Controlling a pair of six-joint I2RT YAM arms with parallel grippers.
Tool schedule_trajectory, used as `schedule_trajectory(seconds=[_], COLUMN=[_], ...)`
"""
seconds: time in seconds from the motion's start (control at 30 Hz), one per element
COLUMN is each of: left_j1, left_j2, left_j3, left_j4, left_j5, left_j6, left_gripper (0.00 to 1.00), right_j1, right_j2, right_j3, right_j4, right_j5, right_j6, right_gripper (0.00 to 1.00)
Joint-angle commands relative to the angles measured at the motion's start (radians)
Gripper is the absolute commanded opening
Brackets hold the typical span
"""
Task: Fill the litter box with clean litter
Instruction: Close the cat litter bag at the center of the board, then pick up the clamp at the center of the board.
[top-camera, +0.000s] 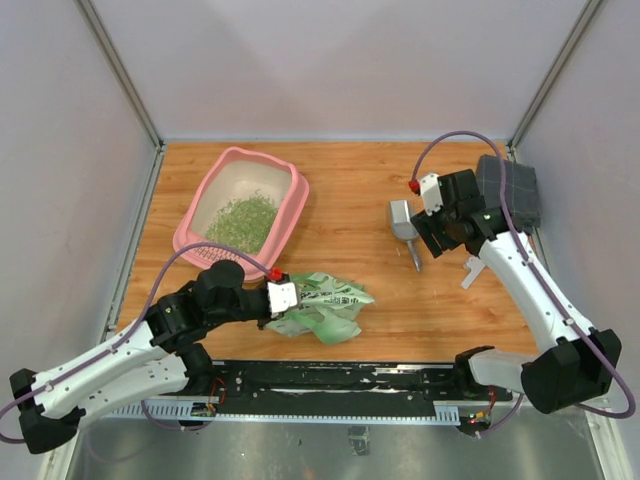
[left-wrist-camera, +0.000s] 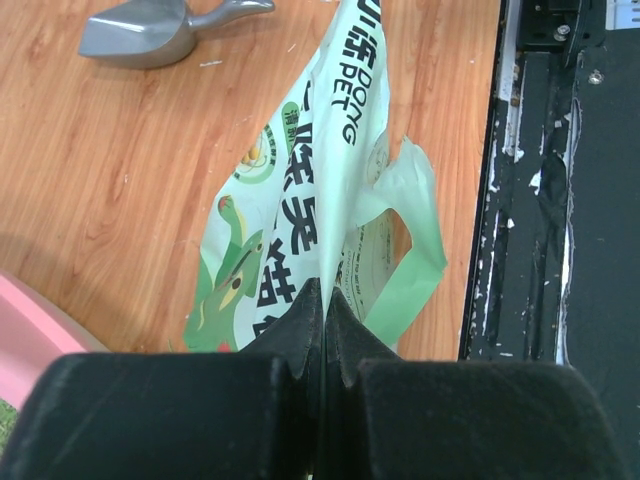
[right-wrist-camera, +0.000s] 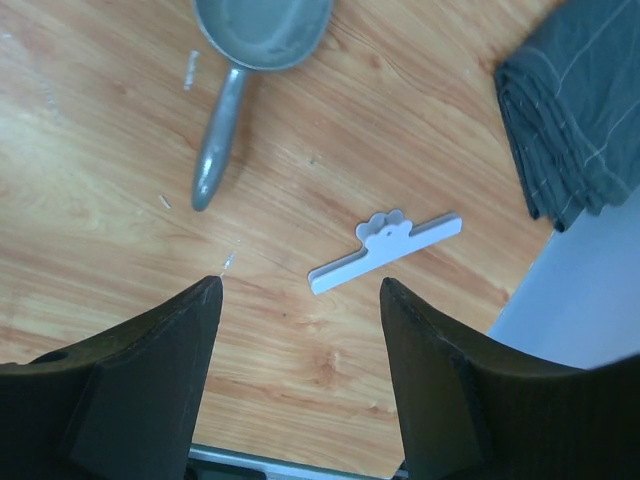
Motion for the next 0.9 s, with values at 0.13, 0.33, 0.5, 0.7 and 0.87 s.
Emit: schedule_trajectory(seconds=[0.13,0.33,0.5,0.7,0.87], left_j1=[0.011,0.011,0.011,0.011,0.011], left_j2=[-0.056,-0.09,-0.108,-0.119,-0.116], left_j3=[0.0,-0.009,-0.012,-0.022,-0.024], left_j4=[0.096,0.109,0.108,0.117,0.119], left_j5=[0.005,0.014,0.008,0.019,0.023], left_j6=[0.002,0.004,0.004,-0.001,-0.003], left_gripper=[0.0,0.0,0.0,0.0,0.0], right_j1=[-0.224,-0.28,-0.299,-0.309,-0.309], right_j2=[0.111,0.17,0.266,0.392,0.439], right_j3=[-0.034,-0.044,-0.066,-0.036,-0.042], right_j4=[0.083,0.129,0.148,0.117,0.137], right_j5=[0.095,0.174,0.291,0.331,0.382], right_j6=[0.168,0.312,0.456,0.562,0.597], right_gripper=[0.69,0.75,0.72,0.58,0.53])
